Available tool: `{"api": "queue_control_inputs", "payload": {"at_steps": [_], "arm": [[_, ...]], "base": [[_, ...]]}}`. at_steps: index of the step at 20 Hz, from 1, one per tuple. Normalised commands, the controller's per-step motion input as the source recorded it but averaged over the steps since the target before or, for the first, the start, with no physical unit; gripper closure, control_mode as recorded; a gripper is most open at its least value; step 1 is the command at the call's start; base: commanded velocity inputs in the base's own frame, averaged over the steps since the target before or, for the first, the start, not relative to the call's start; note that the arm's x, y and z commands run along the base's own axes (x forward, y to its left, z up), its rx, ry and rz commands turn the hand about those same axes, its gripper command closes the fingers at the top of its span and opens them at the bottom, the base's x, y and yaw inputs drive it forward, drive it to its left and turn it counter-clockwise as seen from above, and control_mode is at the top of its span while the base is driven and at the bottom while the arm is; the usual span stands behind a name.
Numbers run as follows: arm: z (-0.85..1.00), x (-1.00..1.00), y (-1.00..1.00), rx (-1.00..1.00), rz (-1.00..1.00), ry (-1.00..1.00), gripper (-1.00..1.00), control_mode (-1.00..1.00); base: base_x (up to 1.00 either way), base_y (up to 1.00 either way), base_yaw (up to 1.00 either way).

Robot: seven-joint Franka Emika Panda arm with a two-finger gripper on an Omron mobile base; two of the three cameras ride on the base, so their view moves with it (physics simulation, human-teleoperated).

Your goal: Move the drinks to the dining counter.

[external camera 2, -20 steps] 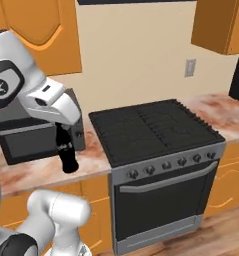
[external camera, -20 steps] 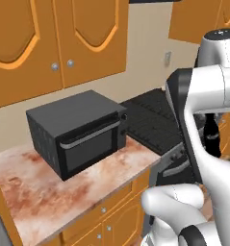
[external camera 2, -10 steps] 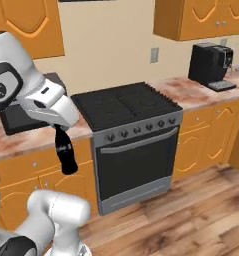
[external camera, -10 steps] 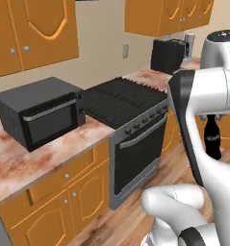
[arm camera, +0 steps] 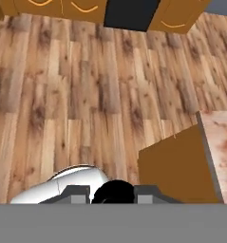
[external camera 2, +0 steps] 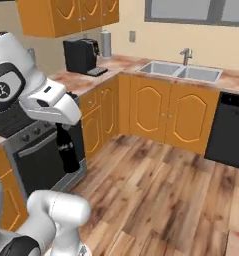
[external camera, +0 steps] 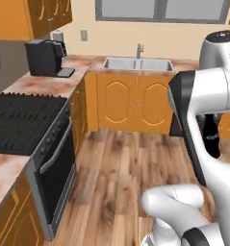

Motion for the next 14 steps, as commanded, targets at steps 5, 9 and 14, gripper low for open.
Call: {"api": "queue_control_inputs", "payload": {"at_steps": [5,9,14], "arm": [[0.00,0.00,0.00,0.00,0.00,0.00,1.00,1.00],[0.00,0.00,0.00,0.00,0.00,0.00,1.00,1.00],[0.00,0.00,0.00,0.00,0.00,0.00,1.00,1.00]], "base": [[-0.08,-0.11,-0.94],[-0.27,-1.00,-0.45],[-0.26,-1.00,-0.48]]}}
